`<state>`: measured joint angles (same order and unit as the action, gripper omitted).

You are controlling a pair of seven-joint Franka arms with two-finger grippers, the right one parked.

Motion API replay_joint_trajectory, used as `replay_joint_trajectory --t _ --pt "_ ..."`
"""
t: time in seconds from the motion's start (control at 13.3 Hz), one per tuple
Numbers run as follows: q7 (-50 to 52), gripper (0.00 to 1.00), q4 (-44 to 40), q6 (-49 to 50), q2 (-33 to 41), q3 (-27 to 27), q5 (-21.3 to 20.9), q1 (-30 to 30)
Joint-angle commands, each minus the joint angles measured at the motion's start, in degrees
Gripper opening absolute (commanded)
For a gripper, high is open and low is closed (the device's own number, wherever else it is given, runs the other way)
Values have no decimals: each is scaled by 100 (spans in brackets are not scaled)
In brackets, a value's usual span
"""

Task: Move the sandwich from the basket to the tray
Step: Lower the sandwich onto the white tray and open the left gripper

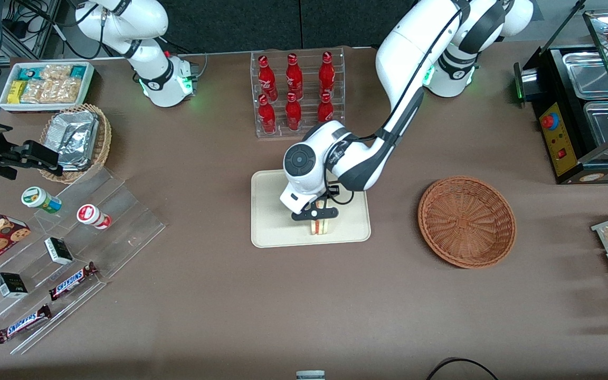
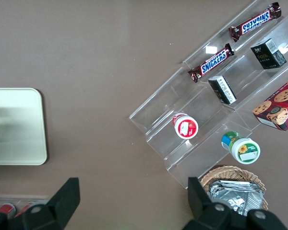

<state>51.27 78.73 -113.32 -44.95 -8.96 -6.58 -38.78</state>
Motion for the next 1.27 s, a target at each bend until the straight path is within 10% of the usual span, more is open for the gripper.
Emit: replay_joint_trajectory --t 0.0,0.07,0.15,1.2 --pt "137 59 -209 91 -145 70 -89 -165" --pt "102 95 -218 91 -145 70 -89 -165" --pt "137 100 -218 91 -145 70 -81 -165" --pt "199 100 -174 670 1110 105 -204 256"
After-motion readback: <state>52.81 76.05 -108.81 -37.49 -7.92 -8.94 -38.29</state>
